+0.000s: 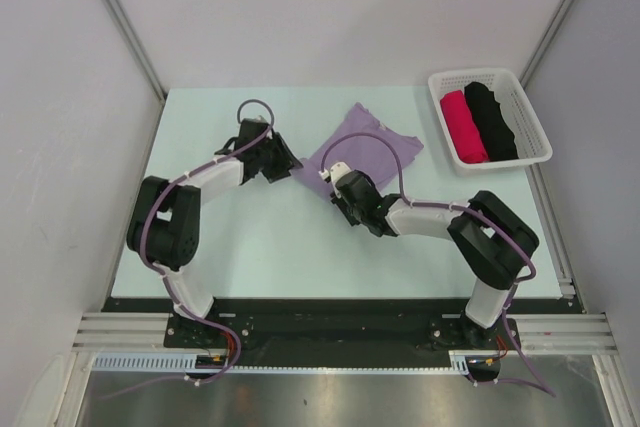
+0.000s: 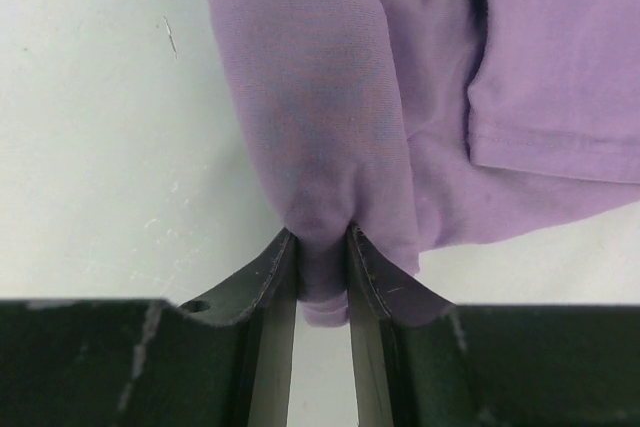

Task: Roll the t-shirts
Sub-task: Roll the T-shirt to the center of the board.

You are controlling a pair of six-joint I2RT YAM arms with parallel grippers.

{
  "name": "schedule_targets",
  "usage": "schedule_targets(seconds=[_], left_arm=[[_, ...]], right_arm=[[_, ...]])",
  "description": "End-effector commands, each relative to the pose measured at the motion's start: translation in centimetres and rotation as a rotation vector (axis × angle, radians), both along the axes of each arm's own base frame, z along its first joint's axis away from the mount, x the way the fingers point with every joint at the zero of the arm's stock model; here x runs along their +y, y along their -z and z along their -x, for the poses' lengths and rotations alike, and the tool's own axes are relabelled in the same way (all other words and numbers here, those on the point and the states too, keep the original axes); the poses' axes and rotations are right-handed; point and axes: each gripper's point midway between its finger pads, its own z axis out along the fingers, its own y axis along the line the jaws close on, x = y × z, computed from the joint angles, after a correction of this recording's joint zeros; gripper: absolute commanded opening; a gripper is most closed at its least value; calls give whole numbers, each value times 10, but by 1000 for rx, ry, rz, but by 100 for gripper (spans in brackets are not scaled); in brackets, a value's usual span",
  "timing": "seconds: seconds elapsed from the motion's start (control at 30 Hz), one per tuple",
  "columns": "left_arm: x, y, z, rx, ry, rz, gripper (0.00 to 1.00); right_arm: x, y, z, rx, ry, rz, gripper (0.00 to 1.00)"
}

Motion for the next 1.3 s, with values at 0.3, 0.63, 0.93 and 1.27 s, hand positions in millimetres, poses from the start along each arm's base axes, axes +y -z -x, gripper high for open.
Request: schedule_targets(seconds=[0.3,0.63,0.93,1.27], left_arm=[[-22,22,-7,-63,-30,175,57],[-18,43,-13,-45,-84,165,49],[10,60,9,38,-152,20,14],[65,62,82,105,-209,-188,8]], right_arm=[[11,-1,10,125,-20,-118,27],[13,-1,14,155,-10,-142,25],[32,-5,44,230,-89,-180,23],[65,-7,108,452,-204,-288,22]])
